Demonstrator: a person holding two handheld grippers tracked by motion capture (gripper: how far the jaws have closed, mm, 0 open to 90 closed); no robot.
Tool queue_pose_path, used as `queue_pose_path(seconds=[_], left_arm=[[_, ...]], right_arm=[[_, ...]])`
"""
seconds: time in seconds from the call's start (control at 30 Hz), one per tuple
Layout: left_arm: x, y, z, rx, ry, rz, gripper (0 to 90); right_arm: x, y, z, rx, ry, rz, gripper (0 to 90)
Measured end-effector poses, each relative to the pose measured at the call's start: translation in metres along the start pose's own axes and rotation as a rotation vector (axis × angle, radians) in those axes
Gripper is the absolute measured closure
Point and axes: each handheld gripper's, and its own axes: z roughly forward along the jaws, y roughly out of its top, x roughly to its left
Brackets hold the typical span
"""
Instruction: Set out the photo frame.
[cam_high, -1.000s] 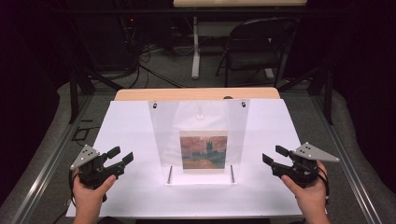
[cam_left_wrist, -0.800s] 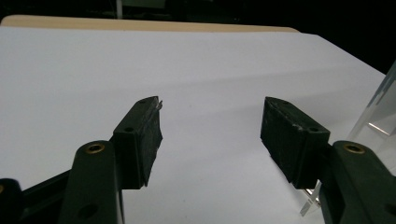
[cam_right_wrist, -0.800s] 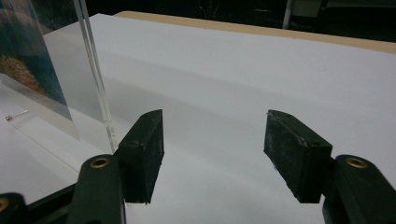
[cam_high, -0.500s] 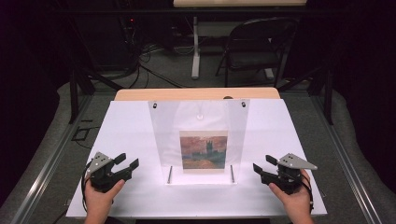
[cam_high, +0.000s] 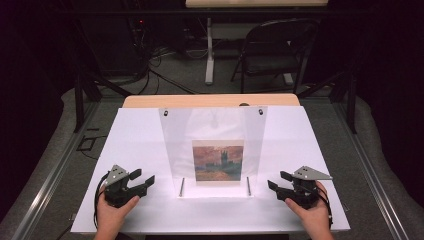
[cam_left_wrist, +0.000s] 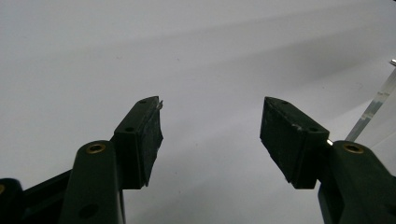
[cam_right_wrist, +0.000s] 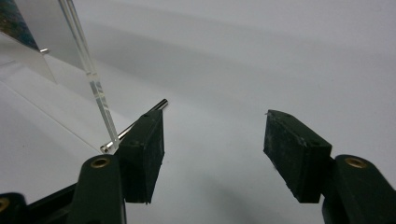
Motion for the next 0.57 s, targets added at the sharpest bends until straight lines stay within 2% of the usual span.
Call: queue_pose_path(seconds=[0.07, 0.17, 0.3, 0.57], left_arm=[[0.0005, -0.0006, 0.0012, 0.008, -0.002, -0.009, 38.2], [0.0018, -0.0011, 0.0018, 0.016, 0.002, -0.019, 38.2], [0.0032, -0.0014, 0.0018, 0.009, -0.001, -0.032, 38.1], [0.0033, -0.0011, 0.0019, 0.009, -0.001, -0.031, 38.2]], right_arm=[[-0.0033, -0.0019, 0.0015, 0.013, 0.019, 0.034, 38.2], [-0.0068, -0.0036, 0.0021, 0.013, 0.021, 0.062, 38.3], [-0.0092, -0.0041, 0.0017, 0.009, 0.016, 0.07, 38.3], [-0.0091, -0.0045, 0.0018, 0.017, 0.007, 0.072, 38.3]])
